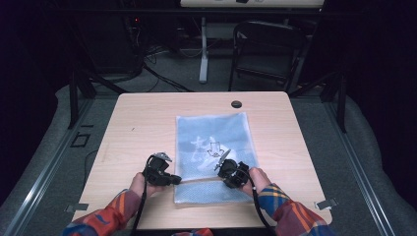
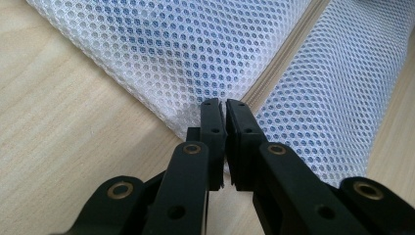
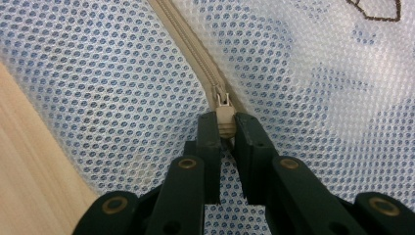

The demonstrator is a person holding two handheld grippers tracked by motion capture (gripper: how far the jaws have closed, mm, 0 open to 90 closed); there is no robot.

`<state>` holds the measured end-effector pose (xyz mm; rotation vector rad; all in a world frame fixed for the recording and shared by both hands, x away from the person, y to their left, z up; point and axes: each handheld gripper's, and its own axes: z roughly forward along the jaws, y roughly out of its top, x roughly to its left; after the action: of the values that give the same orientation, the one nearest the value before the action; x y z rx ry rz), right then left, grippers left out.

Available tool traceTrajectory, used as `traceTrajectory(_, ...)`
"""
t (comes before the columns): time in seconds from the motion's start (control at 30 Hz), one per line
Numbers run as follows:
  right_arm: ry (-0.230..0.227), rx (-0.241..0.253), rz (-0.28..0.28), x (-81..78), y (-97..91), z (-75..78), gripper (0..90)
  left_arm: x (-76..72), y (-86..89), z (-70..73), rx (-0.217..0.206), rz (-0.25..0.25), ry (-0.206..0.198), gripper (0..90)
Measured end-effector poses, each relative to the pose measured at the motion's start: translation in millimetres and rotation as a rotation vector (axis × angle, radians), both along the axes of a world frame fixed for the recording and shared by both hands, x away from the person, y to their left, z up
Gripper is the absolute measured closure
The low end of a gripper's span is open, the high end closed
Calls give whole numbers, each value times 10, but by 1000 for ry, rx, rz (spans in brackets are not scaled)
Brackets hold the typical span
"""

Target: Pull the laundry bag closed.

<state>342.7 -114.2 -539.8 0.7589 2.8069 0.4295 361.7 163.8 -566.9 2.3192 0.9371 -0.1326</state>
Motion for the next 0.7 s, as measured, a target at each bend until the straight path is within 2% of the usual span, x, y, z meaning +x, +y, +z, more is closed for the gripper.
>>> traceTrajectory(0.07, -4, -18, 0, -4, -6, 4, 818, 0, 1, -1, -2, 0, 2, 864)
traceTrajectory(0.3, -4, -3, -9, -7, -56, 8, 818, 0, 0, 0, -1, 0, 0, 864)
traceTrajectory(0.7, -3, -23, -23, -7, -98, 1, 818, 0, -1, 0, 0, -1, 0, 864)
